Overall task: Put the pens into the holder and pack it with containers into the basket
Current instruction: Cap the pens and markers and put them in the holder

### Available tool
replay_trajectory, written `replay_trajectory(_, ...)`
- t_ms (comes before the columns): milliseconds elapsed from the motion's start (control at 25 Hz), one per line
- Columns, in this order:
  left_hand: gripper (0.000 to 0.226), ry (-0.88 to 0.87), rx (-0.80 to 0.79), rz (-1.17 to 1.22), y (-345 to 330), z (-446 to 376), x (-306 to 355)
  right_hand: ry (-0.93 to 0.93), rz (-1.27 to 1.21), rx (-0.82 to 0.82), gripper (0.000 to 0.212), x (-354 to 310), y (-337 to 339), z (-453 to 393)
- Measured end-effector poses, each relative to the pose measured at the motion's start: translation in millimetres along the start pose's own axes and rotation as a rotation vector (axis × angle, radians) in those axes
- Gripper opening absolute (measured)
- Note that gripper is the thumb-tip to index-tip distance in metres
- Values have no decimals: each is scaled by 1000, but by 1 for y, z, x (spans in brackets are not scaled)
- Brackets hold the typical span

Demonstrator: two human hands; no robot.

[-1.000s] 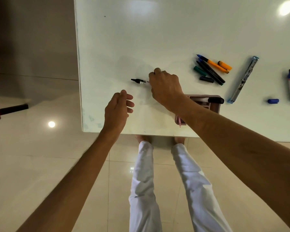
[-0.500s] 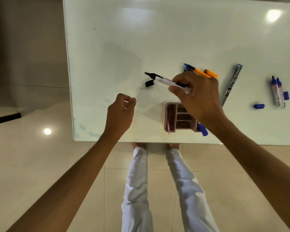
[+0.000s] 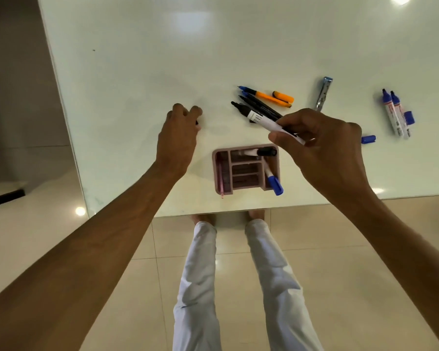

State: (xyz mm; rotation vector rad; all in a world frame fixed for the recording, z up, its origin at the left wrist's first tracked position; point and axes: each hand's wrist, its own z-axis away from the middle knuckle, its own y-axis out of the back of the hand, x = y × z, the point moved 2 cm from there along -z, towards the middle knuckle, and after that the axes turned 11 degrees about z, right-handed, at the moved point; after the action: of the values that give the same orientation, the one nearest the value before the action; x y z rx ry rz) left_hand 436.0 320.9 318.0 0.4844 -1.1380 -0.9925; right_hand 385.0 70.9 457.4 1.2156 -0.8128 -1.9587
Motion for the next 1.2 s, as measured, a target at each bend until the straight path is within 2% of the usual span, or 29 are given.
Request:
replay_trajectory(160,19,-17,107,136,-2,5,2,2,-46,-5,26,7,4,13)
replay_trajectory(280,21,132,136,443,12,15,15,18,-71,8,24,8,9,20)
replay_trajectory(400,28,352,-31,875,40,38,41,29,-76,-14,23,6,10,26)
replay_trajectory(480,30,366,-170,1037,60,57,58,39,-84,-46,22,4,9,31)
replay_trajectory(760,13,343,-268,1044,75,88,68,82,-72,-76,20,-2,2,51)
replay_trajectory(880,19,284,-331,979,75,89,67,85,-58,-66,21,-1,0,56)
replay_trajectory(1000,38,253,-428,873,70,93,76,164,-72,-64,19,-8,-4,62)
replay_trajectory(1080,42,336,-395,936,62,97,84,239,-38,-64,23,-18,-15,70)
replay_trajectory(1200,42,405,-319,1106,53,101,88,217,7,-42,32,-29,-28,79)
